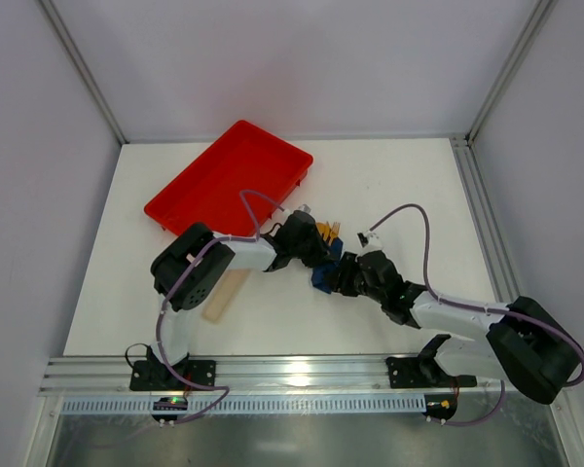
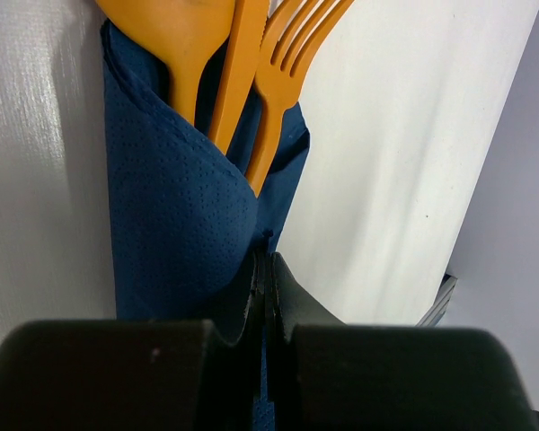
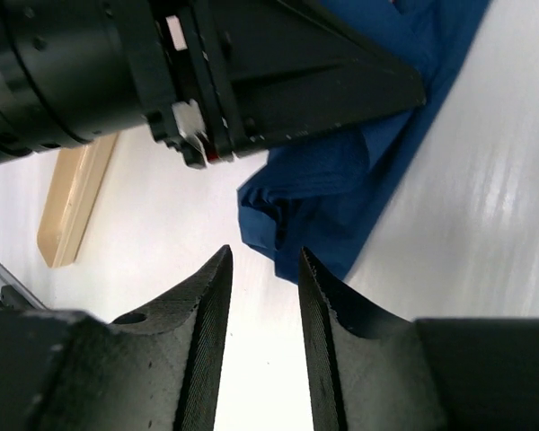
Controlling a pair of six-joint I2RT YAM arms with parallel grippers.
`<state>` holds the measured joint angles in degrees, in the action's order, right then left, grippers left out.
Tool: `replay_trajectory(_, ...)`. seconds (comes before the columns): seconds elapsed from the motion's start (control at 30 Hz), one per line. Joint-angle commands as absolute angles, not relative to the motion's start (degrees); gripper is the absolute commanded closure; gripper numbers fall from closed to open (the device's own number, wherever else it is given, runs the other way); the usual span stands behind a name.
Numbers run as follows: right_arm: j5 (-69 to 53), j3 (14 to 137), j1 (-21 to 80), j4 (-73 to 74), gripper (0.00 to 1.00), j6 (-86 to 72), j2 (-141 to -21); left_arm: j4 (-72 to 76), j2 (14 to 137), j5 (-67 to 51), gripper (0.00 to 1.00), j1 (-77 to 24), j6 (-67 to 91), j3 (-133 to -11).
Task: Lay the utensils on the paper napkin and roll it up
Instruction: Roll the napkin at the center of the board.
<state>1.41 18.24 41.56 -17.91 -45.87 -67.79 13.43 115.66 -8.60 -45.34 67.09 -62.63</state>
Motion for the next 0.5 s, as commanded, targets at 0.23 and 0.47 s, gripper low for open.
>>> replay_trajectory(0.23, 0.7, 24.78, 40.17, -22.5, 0.57, -40.34, -75.32, 9.4, 118.13, -6.94, 1.0, -45.0, 65.57, -61.7)
replay_trajectory(0.47, 2.46, 25.22, 40.17, -23.21, 0.56, -40.52, -76.82, 10.37, 118.65, -7.29, 1.0, -45.09, 65.92, -61.44)
